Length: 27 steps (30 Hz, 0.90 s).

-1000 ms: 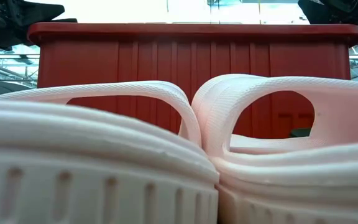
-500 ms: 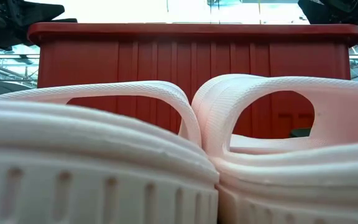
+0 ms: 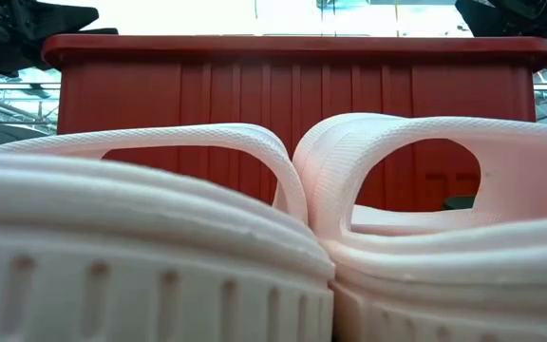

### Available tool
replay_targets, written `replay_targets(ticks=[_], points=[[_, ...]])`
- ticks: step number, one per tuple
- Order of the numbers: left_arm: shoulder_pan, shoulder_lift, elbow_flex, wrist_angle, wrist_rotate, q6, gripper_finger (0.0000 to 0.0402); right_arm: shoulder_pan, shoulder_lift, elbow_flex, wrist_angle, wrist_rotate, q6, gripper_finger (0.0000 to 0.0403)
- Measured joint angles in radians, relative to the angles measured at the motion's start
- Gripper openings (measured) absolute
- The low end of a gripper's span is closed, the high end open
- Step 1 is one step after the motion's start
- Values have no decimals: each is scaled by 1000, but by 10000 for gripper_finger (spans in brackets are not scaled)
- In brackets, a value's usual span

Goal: Pick and place slides into bin

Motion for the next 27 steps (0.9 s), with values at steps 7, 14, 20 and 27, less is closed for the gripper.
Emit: replay_targets(ticks=[7, 14, 20, 27], points=[[0, 0, 0, 0, 0, 0, 241, 0, 0, 0, 0, 0, 0, 201], [0, 0, 0, 0, 0, 0, 241, 0, 0, 0, 0, 0, 0, 201], [0, 0, 0, 0, 0, 0, 241, 0, 0, 0, 0, 0, 0, 201], [0, 0, 0, 0, 0, 0, 241, 0, 0, 0, 0, 0, 52, 201]])
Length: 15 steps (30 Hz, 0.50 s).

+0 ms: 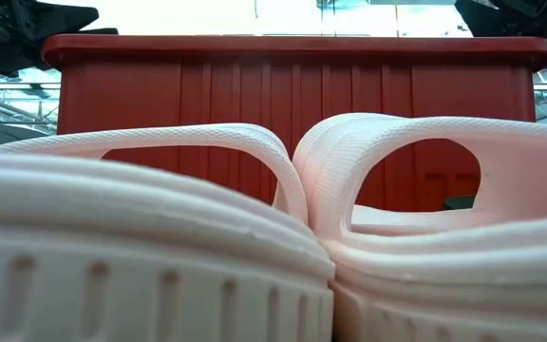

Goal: Pick and place slides into bin
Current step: Put the middle right black slide into the red bin

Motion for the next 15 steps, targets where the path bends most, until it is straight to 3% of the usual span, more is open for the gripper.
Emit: replay_targets(ticks=[7, 15], points=[[0, 0, 0, 0, 0, 0, 241, 0, 0, 0, 0, 0, 86, 201], [0, 0, 0, 0, 0, 0, 241, 0, 0, 0, 4, 0, 54, 201]])
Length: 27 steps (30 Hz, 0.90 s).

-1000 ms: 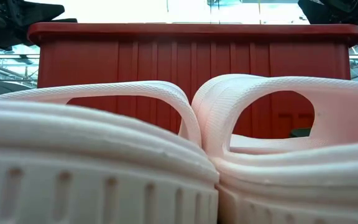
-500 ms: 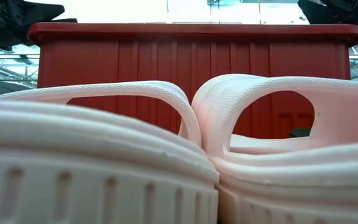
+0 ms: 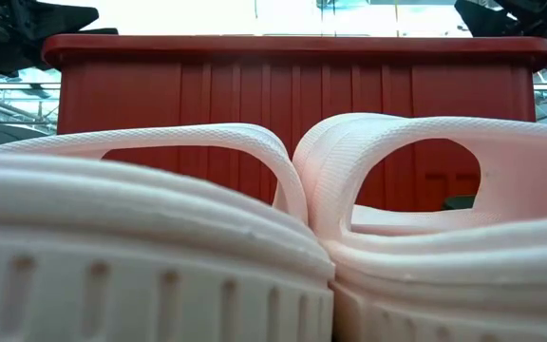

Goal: Pick and place slides into bin
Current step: Put the middle right black slide into the red bin

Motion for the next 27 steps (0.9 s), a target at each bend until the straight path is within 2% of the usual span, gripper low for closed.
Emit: replay_targets(ticks=[6, 12, 19, 24, 27], points=[[0, 0, 0, 0, 4, -15, 241, 0, 0, 0, 4, 1, 0, 201], [0, 1, 0, 3, 31, -122, 241, 0, 0, 0, 5, 3, 3, 201], [0, 2, -1, 99, -27, -129, 241, 0, 0, 0, 16, 4, 46, 201], [0, 2, -1, 166, -129, -132, 241, 0, 0, 0, 48, 4, 103, 201], [0, 2, -1, 184, -157, -140, 241, 0, 0, 0, 43, 2, 105, 201]])
